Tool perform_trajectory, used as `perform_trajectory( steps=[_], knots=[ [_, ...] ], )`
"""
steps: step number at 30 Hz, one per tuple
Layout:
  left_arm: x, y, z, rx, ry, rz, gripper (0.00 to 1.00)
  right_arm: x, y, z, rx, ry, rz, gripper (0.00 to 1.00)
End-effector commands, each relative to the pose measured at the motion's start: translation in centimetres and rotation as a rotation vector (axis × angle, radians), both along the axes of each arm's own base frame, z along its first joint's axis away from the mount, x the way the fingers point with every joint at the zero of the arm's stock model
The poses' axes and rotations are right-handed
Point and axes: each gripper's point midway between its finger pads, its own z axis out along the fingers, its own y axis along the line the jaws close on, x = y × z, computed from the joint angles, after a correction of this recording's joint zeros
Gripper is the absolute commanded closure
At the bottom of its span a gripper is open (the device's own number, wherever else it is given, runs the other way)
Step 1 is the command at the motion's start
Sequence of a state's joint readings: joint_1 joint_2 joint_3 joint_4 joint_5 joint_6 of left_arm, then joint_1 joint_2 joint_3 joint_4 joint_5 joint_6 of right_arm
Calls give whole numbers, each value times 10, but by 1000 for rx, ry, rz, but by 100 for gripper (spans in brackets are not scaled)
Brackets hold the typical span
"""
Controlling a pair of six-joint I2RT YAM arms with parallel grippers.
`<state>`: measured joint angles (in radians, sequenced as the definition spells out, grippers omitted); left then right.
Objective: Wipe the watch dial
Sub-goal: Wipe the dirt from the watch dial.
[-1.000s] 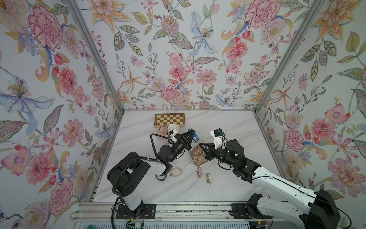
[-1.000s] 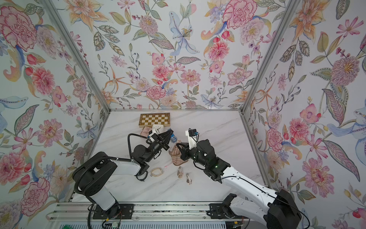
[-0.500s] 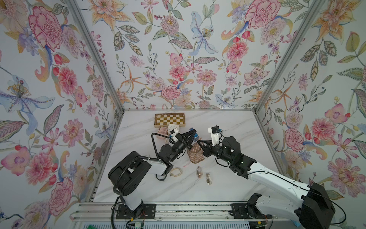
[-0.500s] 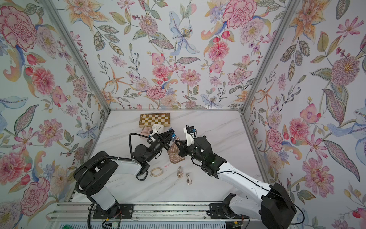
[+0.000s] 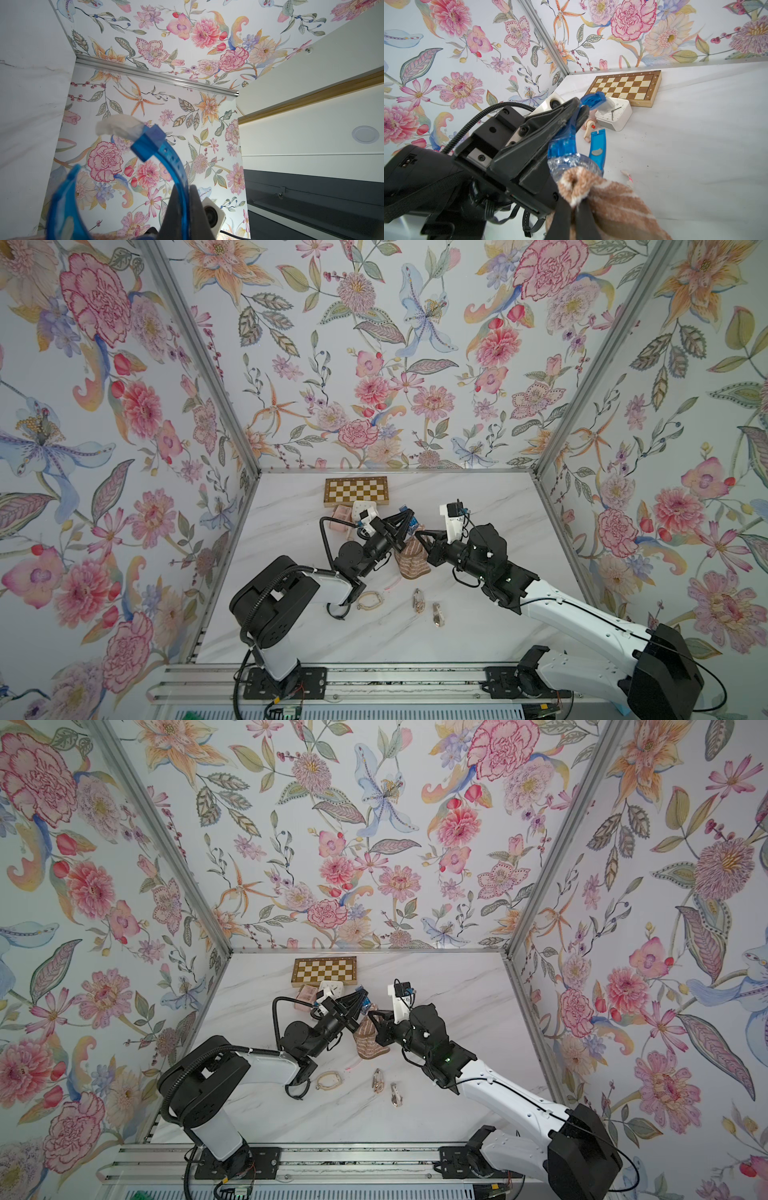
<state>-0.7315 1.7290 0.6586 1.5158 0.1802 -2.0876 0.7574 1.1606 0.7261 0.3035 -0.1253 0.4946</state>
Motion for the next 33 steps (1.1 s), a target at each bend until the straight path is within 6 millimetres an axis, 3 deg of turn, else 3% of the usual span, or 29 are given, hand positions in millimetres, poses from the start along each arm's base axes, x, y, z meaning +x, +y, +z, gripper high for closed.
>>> perform_trajectory(
  steps=[1,7,21,27,33],
  knots=[
    [-21,-17,19,-62,-36,-112,100,-6,17,27,70,-53,37,100],
    [-22,-17,19,-59,-35,-110,100,-3,11,51,48,-127,0,100],
    [-24,-14,24,-60,-42,-101,100,11,-39,8,-9,-50,-118,100],
    [-24,-12,23,-60,-40,-96,100,10,-59,6,-28,-52,-161,100],
    [-22,-13,22,-63,-37,-93,100,-3,-57,11,-20,-44,-116,100]
  ],
)
